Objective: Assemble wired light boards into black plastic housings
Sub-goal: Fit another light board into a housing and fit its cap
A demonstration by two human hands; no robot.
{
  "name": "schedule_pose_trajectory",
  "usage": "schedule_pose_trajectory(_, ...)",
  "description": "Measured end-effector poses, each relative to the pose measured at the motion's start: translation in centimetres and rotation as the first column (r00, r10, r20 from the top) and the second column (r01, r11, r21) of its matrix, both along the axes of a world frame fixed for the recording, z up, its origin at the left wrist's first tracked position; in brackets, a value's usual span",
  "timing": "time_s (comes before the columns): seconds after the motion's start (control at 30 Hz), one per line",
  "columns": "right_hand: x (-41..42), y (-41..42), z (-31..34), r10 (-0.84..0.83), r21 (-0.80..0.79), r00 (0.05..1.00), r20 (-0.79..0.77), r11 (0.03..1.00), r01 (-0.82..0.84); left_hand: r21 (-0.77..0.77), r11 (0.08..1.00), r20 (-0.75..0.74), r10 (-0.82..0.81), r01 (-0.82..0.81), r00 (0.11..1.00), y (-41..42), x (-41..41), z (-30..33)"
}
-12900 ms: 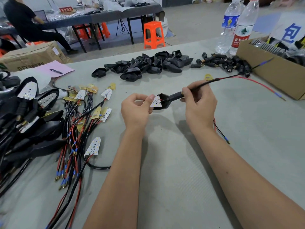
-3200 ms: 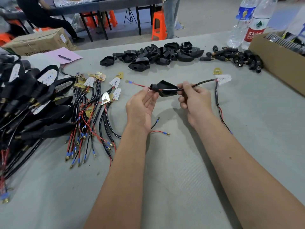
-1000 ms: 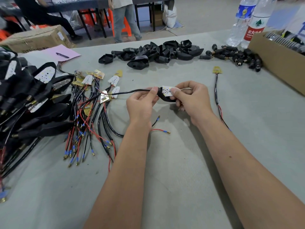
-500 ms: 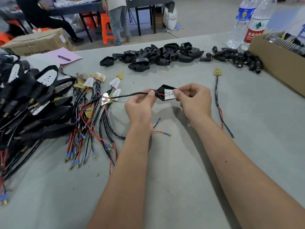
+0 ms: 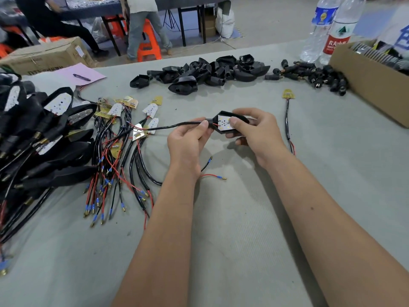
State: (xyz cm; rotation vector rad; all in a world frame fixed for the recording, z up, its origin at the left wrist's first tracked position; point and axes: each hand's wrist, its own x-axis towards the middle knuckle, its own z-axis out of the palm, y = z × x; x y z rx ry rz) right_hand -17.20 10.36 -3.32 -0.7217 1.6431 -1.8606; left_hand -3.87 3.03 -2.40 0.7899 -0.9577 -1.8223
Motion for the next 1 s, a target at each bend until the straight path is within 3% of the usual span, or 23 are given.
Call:
schedule_pose_trajectory(0.2,-0.29,0.09,0.07,-0.007,-0.067,0.997,0.072,0.998,0.012,0.177,0.978,-0.111,0.129,-0.108,0.985,-0.56,0.21,0.41)
schedule_pose_trajectory(0.3,-0.25,0.1,0.04,-0.009,-0.056,0.999,0.052,0.998,0.012,0.187,0.969,-0.095,0.182,-0.162,0.979,-0.69,0.39,0.49)
schedule_pose_trajectory(0.5,-0.34,0.38,0.0,0.022,-0.086,0.998,0.066,0.996,-0.016,0.082,0.991,-0.004,0.108,-0.108,0.994,-0.24,0.17,0.27)
schedule_pose_trajectory(0.8,-0.37,0.27,-0.18,-0.005,-0.098,0.997,0.078,0.995,0.012,0.051,0.997,0.027,0.05,-0.051,0.998,-0.09,0.15,0.32)
schedule_pose_trajectory(1.0,-0.36,0.35,0.23,0.018,-0.088,0.987,0.158,0.996,-0.004,0.054,0.998,-0.033,-0.039,0.04,0.999,-0.28,0.47,0.35)
